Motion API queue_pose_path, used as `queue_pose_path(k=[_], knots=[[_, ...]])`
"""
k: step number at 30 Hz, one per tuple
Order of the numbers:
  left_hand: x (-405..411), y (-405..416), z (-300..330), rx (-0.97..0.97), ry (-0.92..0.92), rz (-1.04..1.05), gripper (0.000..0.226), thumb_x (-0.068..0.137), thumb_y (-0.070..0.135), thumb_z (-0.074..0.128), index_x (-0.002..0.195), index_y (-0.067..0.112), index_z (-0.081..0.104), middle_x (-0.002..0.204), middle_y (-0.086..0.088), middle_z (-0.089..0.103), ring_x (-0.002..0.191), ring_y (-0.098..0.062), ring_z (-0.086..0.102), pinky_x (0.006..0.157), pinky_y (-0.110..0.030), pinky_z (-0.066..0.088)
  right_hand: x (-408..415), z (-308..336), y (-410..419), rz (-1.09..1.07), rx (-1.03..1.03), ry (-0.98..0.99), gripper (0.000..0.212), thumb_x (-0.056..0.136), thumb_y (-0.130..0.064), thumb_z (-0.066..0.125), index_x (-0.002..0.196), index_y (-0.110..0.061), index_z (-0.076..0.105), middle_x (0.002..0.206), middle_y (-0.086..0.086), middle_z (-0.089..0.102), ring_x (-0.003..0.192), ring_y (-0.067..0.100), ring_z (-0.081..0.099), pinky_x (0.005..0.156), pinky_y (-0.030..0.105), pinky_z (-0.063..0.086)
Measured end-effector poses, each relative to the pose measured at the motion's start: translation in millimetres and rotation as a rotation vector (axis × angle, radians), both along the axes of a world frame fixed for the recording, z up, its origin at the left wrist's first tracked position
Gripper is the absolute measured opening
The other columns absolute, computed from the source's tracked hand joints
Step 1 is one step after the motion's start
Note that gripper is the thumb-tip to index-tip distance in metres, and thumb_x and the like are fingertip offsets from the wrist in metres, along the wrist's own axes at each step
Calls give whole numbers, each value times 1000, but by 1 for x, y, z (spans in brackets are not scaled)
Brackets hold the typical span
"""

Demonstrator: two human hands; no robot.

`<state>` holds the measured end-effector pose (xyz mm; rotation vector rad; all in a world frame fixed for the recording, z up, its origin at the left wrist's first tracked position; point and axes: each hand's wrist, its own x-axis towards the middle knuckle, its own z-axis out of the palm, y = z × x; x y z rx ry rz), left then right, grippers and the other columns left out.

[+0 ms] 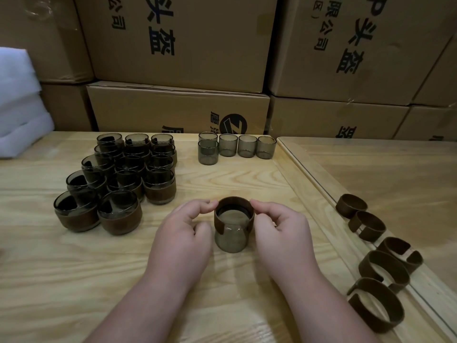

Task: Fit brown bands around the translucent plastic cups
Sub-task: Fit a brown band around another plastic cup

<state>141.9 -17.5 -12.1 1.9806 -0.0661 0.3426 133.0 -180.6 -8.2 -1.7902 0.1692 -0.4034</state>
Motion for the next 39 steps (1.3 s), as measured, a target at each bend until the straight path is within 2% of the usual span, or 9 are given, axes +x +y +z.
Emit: queue_pose_path(k=[3,6,8,11,16,23,26,31,39], knots=[[-1,-1,0,-18,33,13,53,88,1,55,98,50,71,112,26,68,74,7,62,61,-5,40,2,-2,0,-13,-5,10,35,88,-8,57,107,-26,80,92,-23,74,85,-18,64,63,0,45],[-3,-2,3,-12,53,24,53,87,2,54,100,50,71,70,17,61,44,-1,49,46,-10,36,2,-3,0,-7,-18,13,38,87,-7,56,110,-26,79,83,-32,72,81,-17,65,60,0,44],[-3,-2,2,17,66,33,52,86,4,54,101,51,71,53,15,49,45,-4,45,44,-13,32,3,-4,1,-10,-35,26,39,87,-7,55,111,-27,79,82,-37,70,77,-16,65,59,1,44],[-2,-2,-1,70,125,39,46,88,11,53,101,53,69,60,16,47,70,-13,45,60,-28,37,3,-8,1,-25,-77,80,36,88,-11,56,112,-26,78,79,-19,76,55,-4,63,50,9,42],[-2,-3,-2,92,170,63,45,88,16,52,102,55,69,58,13,45,65,-17,44,54,-30,33,4,-11,1,-37,-71,109,38,88,-9,55,112,-26,78,68,-15,74,41,1,52,43,14,39],[-2,-3,-4,75,176,71,43,88,16,54,105,52,72,52,12,48,69,-26,47,60,-34,36,5,-10,3,-24,-56,137,37,87,-8,55,110,-27,78,75,-36,69,62,-7,66,53,5,45],[-2,-3,-6,85,173,70,39,89,18,54,108,46,74,74,4,69,88,-37,64,74,-41,51,4,-8,3,-13,-53,153,38,86,-9,55,106,-33,77,79,-29,73,79,0,71,56,4,45],[-3,-4,-3,112,163,100,35,90,18,55,107,41,75,100,16,76,99,-20,67,94,-43,54,5,-8,3,24,-73,181,43,81,-17,53,114,-25,78,84,-23,76,77,0,71,62,10,51],[-2,-3,-3,103,173,95,34,88,15,55,100,38,76,103,23,75,105,-15,66,97,-42,53,5,-7,3,32,-42,194,38,87,-10,54,113,-24,78,87,-17,77,83,4,71,63,7,49]])
